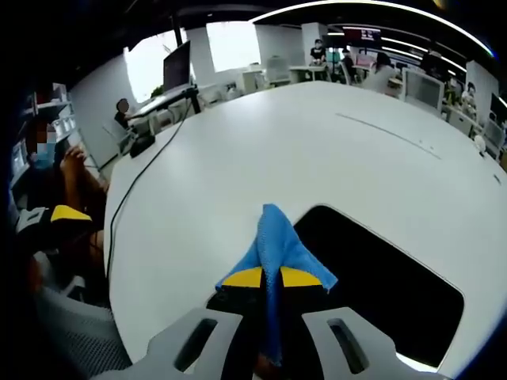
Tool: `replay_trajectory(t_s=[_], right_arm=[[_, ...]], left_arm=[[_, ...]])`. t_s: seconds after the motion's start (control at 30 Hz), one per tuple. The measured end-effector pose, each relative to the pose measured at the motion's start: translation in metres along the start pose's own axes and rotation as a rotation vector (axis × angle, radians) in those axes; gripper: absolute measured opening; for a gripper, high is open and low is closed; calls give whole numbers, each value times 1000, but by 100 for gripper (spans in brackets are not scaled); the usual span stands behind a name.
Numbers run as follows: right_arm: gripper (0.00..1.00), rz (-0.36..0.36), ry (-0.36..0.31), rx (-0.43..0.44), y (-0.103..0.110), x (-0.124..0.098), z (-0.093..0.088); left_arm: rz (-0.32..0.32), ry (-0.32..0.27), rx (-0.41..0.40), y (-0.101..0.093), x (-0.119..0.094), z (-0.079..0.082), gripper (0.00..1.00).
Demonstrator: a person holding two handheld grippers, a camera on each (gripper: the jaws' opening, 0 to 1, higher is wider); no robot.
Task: Wipe the mirror surface with the cleaning cloth until all visible marks leave the cleaned area.
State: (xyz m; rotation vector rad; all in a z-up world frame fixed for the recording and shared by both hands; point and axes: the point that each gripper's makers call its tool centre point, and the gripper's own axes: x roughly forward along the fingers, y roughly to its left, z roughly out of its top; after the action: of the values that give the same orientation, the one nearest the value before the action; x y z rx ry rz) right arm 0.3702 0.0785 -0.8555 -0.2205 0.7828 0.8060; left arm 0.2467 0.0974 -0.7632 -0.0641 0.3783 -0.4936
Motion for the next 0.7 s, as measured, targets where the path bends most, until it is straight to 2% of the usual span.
replay_trajectory(t_s=[0.7], right_arm=[[1, -31, -10, 48, -29, 14, 21]], left_arm=[[-13, 14, 2, -1, 1, -2, 82]])
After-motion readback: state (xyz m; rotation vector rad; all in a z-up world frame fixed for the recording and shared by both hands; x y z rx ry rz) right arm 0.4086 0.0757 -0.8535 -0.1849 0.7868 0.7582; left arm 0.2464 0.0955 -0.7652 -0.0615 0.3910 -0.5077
